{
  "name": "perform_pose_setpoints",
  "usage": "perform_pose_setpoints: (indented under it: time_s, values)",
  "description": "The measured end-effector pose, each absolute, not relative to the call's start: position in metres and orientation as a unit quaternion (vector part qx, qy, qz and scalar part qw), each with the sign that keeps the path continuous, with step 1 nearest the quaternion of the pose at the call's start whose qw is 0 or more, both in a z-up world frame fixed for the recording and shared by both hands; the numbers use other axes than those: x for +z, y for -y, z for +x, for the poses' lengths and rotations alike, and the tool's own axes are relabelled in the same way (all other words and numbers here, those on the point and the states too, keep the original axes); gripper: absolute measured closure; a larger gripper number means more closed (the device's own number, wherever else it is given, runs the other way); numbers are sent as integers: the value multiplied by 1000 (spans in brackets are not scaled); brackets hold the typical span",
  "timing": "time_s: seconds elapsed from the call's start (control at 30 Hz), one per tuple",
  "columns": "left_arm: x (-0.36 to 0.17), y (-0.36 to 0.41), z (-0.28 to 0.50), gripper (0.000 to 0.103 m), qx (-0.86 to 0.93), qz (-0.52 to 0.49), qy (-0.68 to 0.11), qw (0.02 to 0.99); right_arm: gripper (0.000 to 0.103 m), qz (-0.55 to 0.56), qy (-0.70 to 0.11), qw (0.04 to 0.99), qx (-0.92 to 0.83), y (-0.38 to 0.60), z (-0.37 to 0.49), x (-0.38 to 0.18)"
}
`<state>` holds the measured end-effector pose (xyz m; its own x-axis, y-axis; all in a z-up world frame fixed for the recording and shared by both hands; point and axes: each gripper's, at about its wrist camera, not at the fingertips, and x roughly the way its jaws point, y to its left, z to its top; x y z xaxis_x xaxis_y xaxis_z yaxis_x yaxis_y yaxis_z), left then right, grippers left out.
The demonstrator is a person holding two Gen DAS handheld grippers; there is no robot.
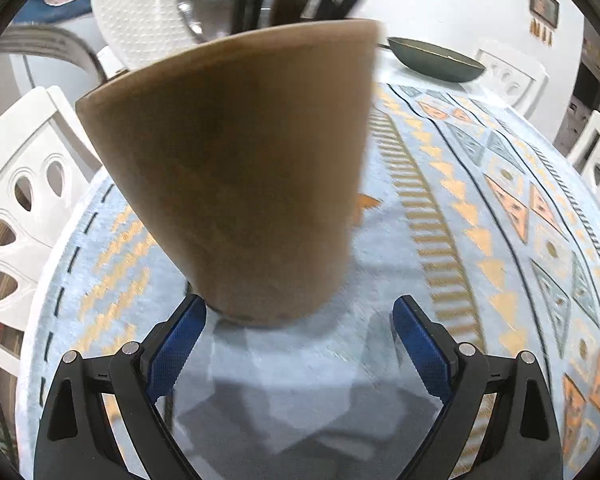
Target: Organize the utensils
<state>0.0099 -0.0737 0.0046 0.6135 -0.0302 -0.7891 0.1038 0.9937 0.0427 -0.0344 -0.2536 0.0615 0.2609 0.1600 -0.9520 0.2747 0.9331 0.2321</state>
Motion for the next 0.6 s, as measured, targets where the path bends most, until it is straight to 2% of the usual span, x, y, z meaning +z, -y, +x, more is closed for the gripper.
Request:
perform_pose_setpoints:
  time_s: [0.13,0.27,0.43,0.6]
  values:
    - [19,83,-5,8,-43,47,-435,898,19,152,-595,789,-30,259,-38,68]
    - [49,93,-18,8,-37,72,-409,909,19,124,-557,821,-18,262,-43,89]
    - [88,93,-32,8,-9,54,-383,922,19,75,-508,858,-3,264,-50,115]
    - [119,99,-46,8,22,80,-359,930,19,66,-493,868,7,271,-57,122]
